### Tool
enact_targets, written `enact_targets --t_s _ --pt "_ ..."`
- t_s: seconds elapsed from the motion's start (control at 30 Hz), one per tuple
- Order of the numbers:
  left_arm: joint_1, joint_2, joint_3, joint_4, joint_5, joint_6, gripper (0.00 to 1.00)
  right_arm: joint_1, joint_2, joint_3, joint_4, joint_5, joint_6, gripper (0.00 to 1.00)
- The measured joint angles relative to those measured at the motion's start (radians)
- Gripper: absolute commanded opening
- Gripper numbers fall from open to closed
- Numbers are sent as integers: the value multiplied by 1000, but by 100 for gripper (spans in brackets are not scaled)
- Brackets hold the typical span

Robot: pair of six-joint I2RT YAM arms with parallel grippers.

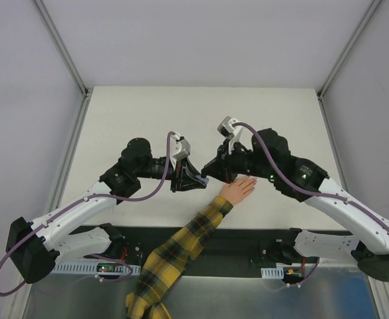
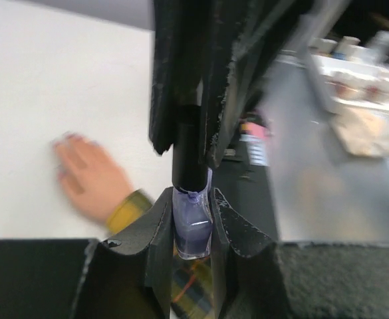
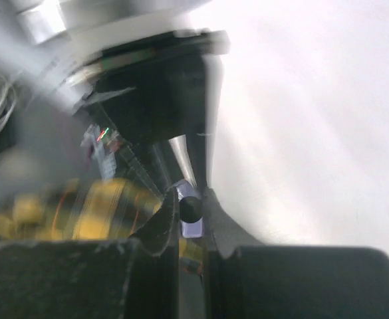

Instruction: Paint the nails

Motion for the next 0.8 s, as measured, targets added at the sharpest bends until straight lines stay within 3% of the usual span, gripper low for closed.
enact_targets --t_s 0.1,0.17,0.23,0.3,0.47,0.57,0.67,0.8 --pt "5 -34 -34 -52 -177 31 0 140 2 -49 56 439 253 1" --pt "7 -46 -47 -100 -222 45 0 254 2 -112 119 717 405 1" --pt "6 -48 -52 -123 -250 58 0 306 35 -109 112 865 491 1" --pt "8 -48 -52 -123 -277 60 0 322 98 -39 64 959 528 12" --pt "24 -42 -47 -77 -284 65 0 329 148 36 19 1010 537 53" --pt "25 -34 -25 -55 -246 65 0 336 136 44 12 990 490 67" --pt "24 -27 -10 -36 -172 65 0 330 93 50 -13 945 406 73" --pt "24 -1 8 28 -39 39 0 301 3 50 -27 793 255 71"
